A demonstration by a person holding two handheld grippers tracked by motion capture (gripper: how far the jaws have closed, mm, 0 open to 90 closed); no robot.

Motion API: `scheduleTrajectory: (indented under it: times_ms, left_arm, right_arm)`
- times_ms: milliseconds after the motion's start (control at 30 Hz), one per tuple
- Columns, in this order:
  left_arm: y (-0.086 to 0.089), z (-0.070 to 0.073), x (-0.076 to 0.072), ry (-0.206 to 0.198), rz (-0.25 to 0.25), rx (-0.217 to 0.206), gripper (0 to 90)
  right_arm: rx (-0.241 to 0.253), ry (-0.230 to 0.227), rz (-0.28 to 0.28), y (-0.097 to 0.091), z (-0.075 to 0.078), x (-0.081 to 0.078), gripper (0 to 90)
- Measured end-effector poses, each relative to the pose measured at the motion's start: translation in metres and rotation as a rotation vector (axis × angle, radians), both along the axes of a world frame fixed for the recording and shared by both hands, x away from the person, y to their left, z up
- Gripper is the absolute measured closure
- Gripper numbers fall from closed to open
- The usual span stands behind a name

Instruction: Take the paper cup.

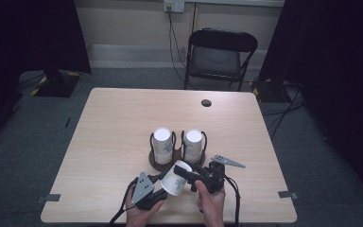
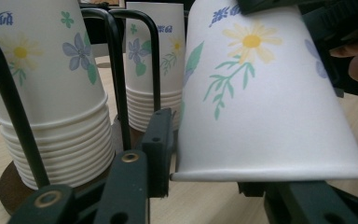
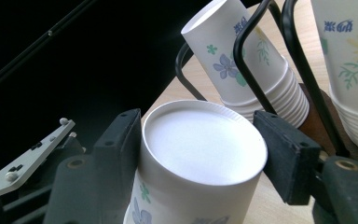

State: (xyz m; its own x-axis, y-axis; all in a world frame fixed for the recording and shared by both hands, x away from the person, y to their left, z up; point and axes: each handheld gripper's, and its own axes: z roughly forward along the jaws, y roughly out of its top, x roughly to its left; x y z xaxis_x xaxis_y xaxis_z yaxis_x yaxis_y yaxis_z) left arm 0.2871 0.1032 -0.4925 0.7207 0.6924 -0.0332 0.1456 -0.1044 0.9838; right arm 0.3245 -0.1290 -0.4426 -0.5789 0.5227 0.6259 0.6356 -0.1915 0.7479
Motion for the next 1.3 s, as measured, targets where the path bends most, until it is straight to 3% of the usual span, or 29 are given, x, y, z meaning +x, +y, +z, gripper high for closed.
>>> scheduleTrajectory:
  times_ms: [233,533,600,633,767,1000,1300]
  left_arm:
    - [0.003,-0.001,0.001,0.017,-0.005,-0.007,68.7]
    - [0.007,0.001,0.002,0.033,-0.03,-0.028,79.8]
    - [0.007,0.003,0.002,0.036,-0.034,-0.046,79.6]
    - [0.007,0.004,0.002,0.034,-0.041,-0.043,82.2]
    - [0.007,0.005,0.002,0.041,-0.056,-0.033,88.3]
    - [0.009,0.006,0.003,0.065,-0.061,-0.04,88.9]
    - [0.016,0.011,0.007,0.116,-0.06,-0.054,89.2]
  right_arm:
    - [-0.035,-0.02,-0.028,0.001,-0.002,0.0,32.9]
    - [-0.041,-0.002,-0.038,-0.002,-0.006,0.001,34.4]
    - [-0.106,0.0,-0.057,0.0,-0.006,0.0,35.9]
    - [-0.071,-0.01,-0.041,0.001,-0.007,-0.001,36.1]
    - [-0.114,-0.015,-0.044,0.004,-0.006,-0.001,36.0]
    - [-0.114,-0.031,-0.038,0.003,-0.007,-0.001,35.5]
    - [-0.134,-0.116,-0.023,-0.003,-0.001,-0.004,34.7]
